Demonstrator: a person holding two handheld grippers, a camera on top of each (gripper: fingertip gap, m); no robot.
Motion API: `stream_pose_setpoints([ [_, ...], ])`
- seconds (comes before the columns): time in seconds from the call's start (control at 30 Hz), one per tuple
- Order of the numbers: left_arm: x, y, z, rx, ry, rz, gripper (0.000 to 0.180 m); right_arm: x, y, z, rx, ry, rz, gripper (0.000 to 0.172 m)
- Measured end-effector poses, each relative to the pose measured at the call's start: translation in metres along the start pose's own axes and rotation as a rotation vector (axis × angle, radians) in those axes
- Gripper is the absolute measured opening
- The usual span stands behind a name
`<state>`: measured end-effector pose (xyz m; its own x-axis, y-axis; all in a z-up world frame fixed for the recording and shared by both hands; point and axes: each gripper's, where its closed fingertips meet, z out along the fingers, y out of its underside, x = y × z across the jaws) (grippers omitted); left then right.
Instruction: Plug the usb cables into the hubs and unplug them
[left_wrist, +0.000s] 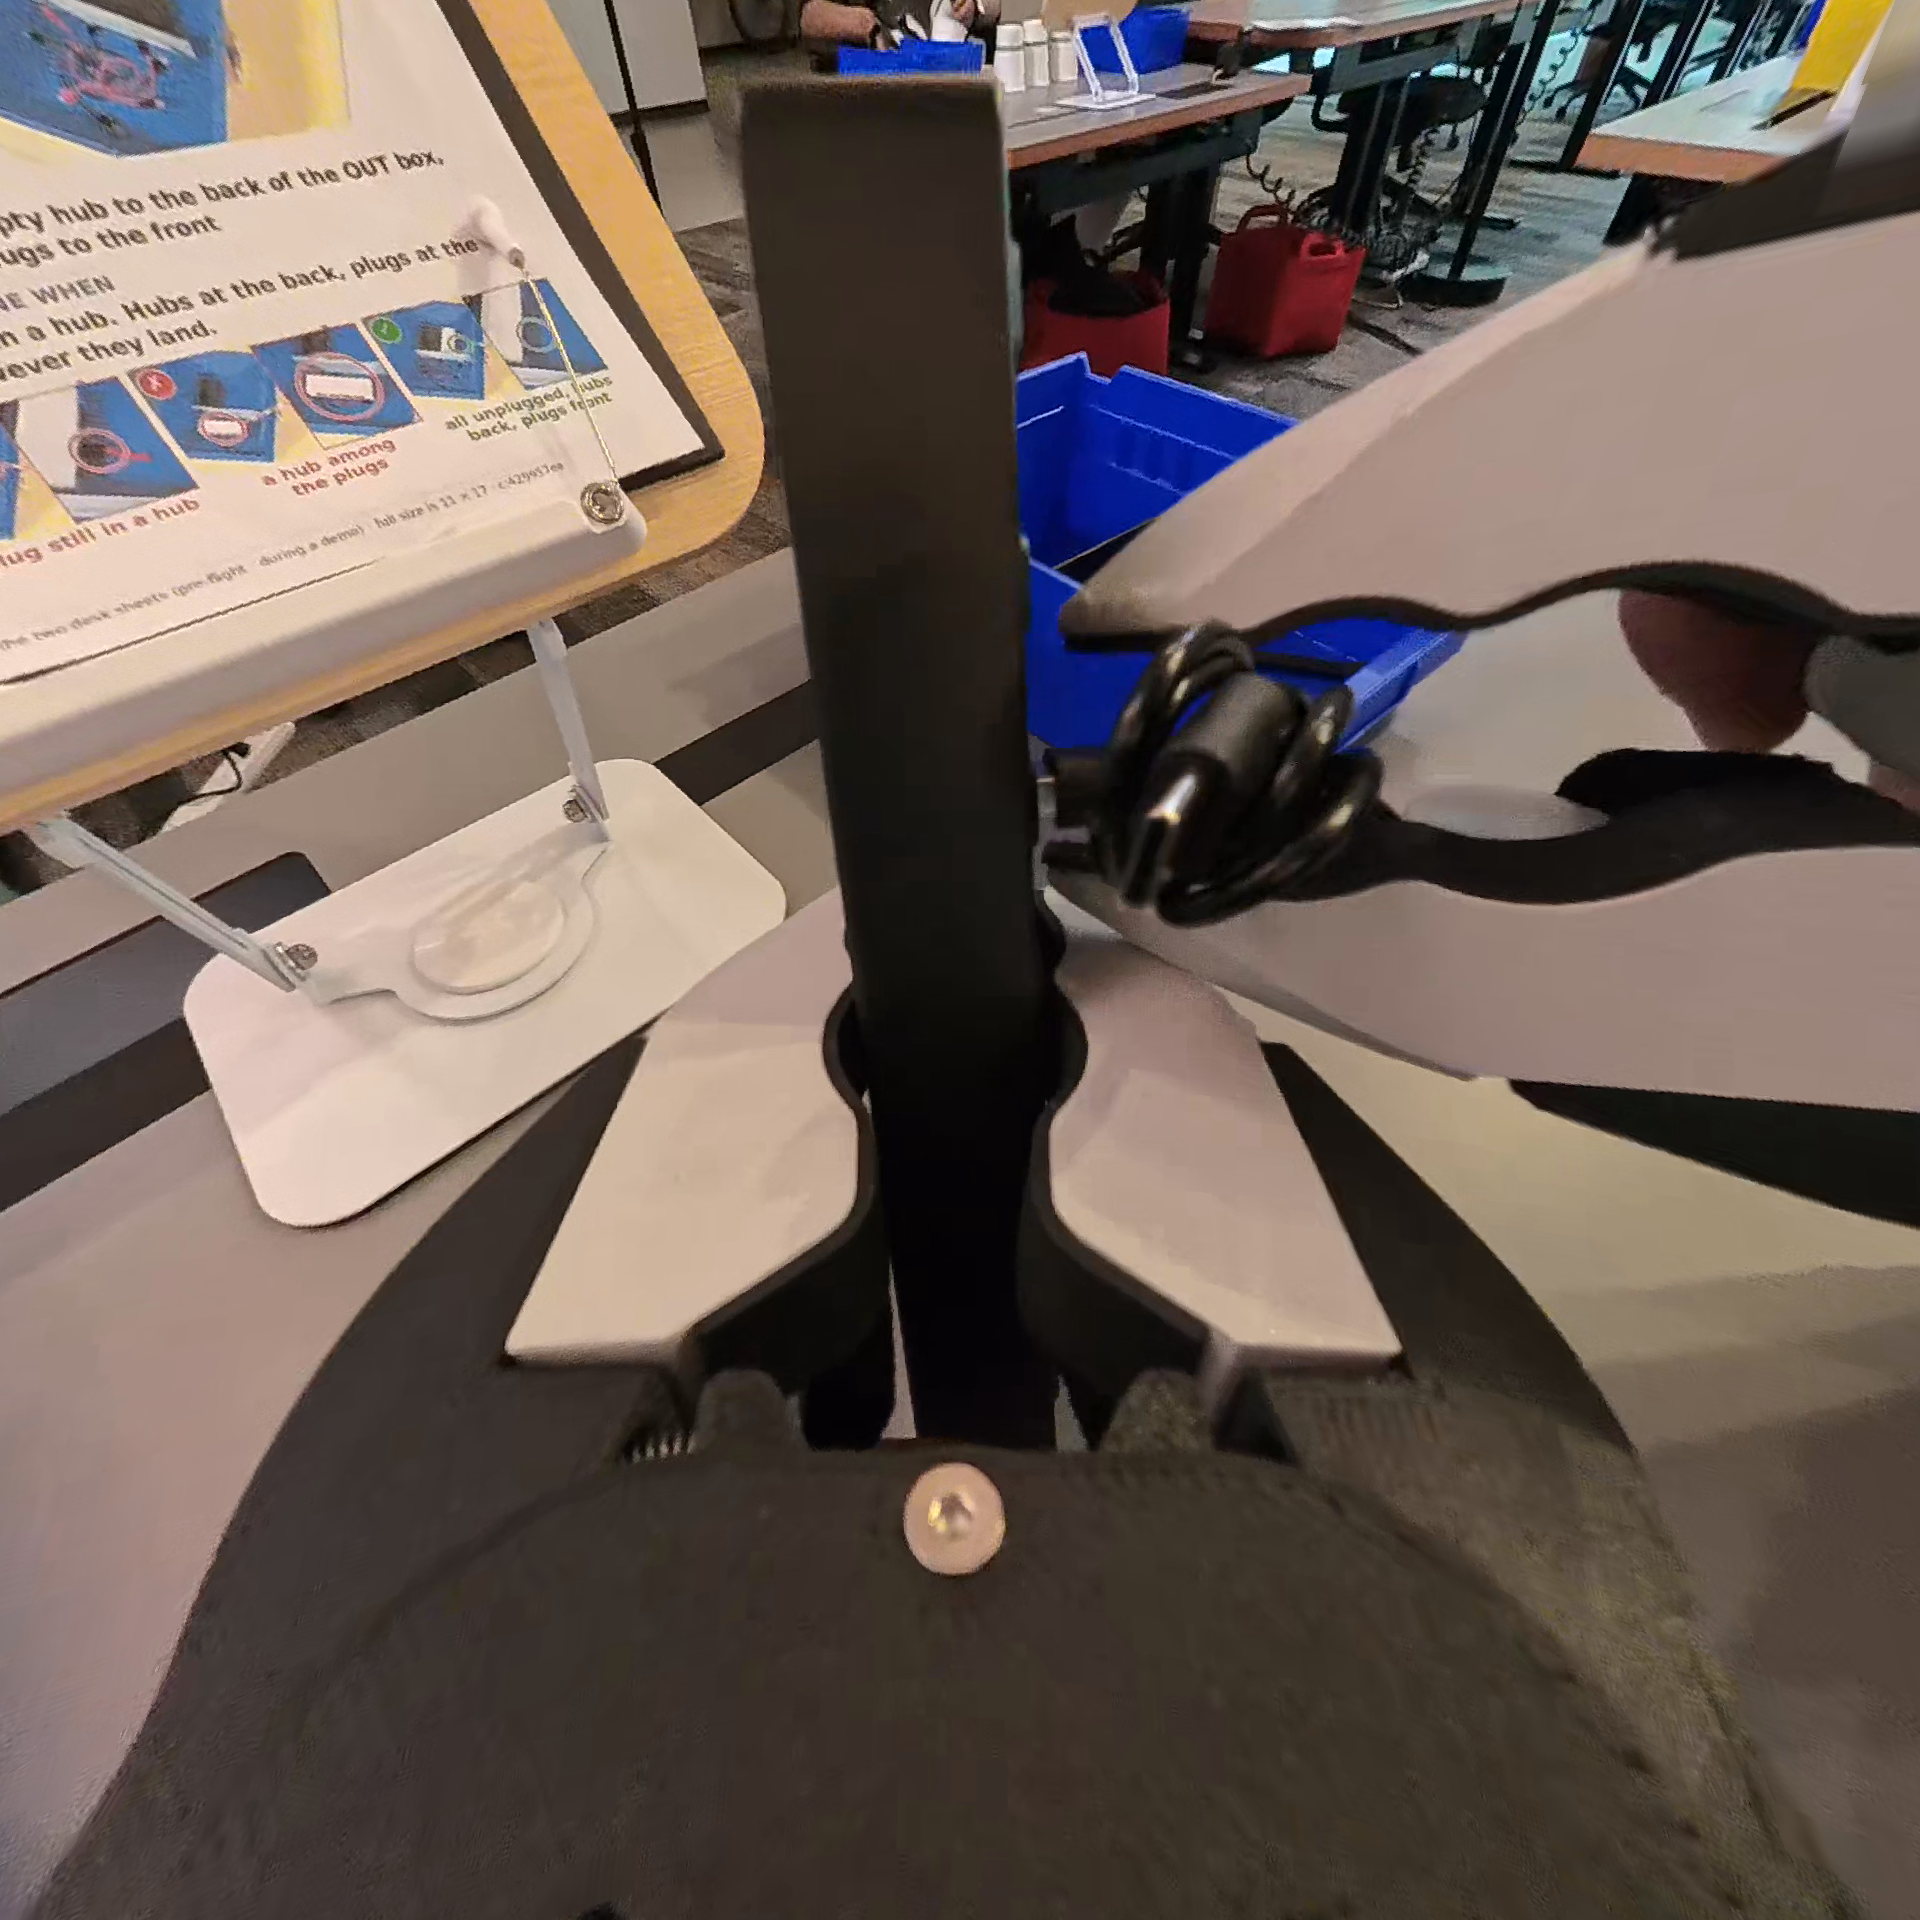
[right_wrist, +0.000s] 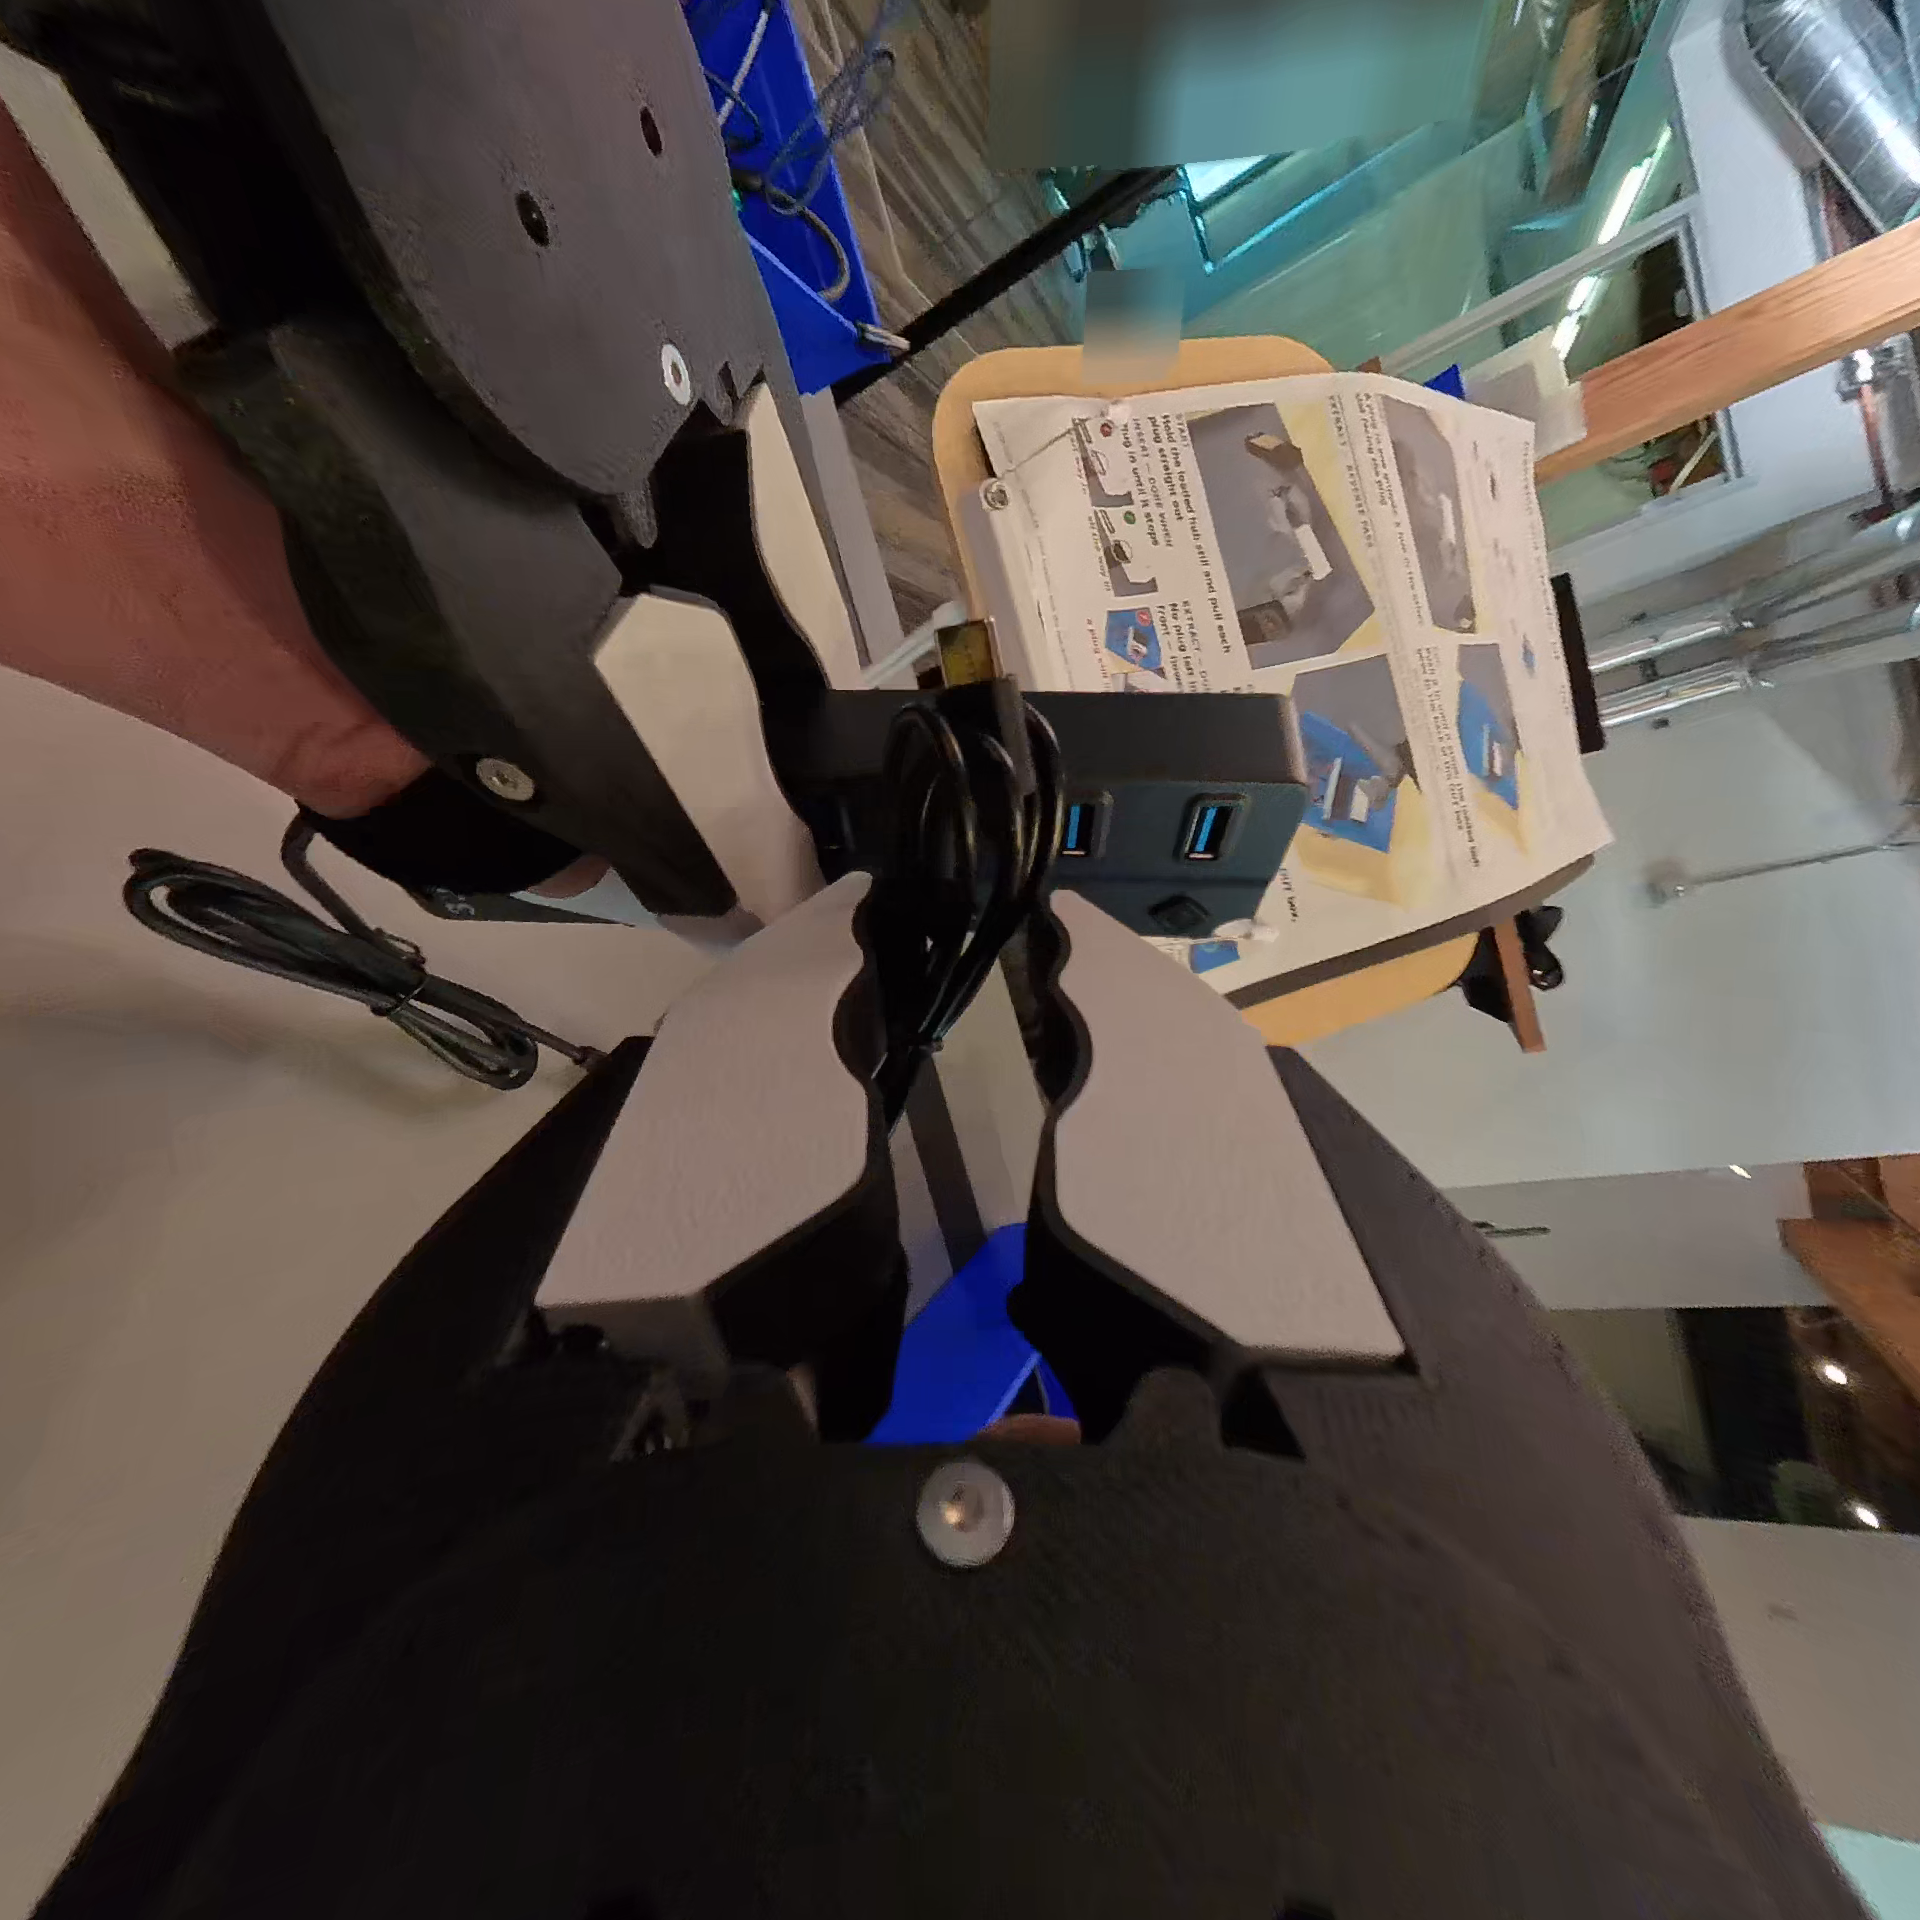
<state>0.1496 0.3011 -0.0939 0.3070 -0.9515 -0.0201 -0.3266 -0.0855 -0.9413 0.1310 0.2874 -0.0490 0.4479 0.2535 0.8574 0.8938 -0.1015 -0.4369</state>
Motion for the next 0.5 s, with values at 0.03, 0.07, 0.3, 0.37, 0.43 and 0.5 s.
stream_pose_setpoints([
  [0.03, 0.0, -0.001, 0.0, 0.001, 0.003, 0.003, 0.025, 0.0, -0.001, -0.001, -0.002, 0.006, -0.014, 0.022],
  [0.07, 0.001, -0.001, 0.0, -0.002, 0.008, 0.007, 0.025, 0.0, -0.001, -0.001, 0.002, 0.002, -0.026, 0.021],
  [0.3, -0.001, 0.007, 0.006, -0.072, 0.041, -0.059, 0.025, -0.005, -0.001, 0.003, -0.019, -0.009, -0.195, 0.012],
  [0.37, -0.004, 0.01, 0.01, -0.073, 0.034, -0.087, 0.025, -0.007, 0.003, 0.008, -0.046, -0.045, -0.201, 0.011],
  [0.43, -0.005, 0.012, 0.014, -0.067, 0.056, -0.155, 0.025, -0.007, 0.006, 0.012, -0.056, -0.057, -0.206, 0.011],
  [0.5, -0.011, 0.011, 0.016, -0.05, 0.035, -0.163, 0.025, -0.006, 0.008, 0.016, -0.064, -0.062, -0.198, 0.011],
])
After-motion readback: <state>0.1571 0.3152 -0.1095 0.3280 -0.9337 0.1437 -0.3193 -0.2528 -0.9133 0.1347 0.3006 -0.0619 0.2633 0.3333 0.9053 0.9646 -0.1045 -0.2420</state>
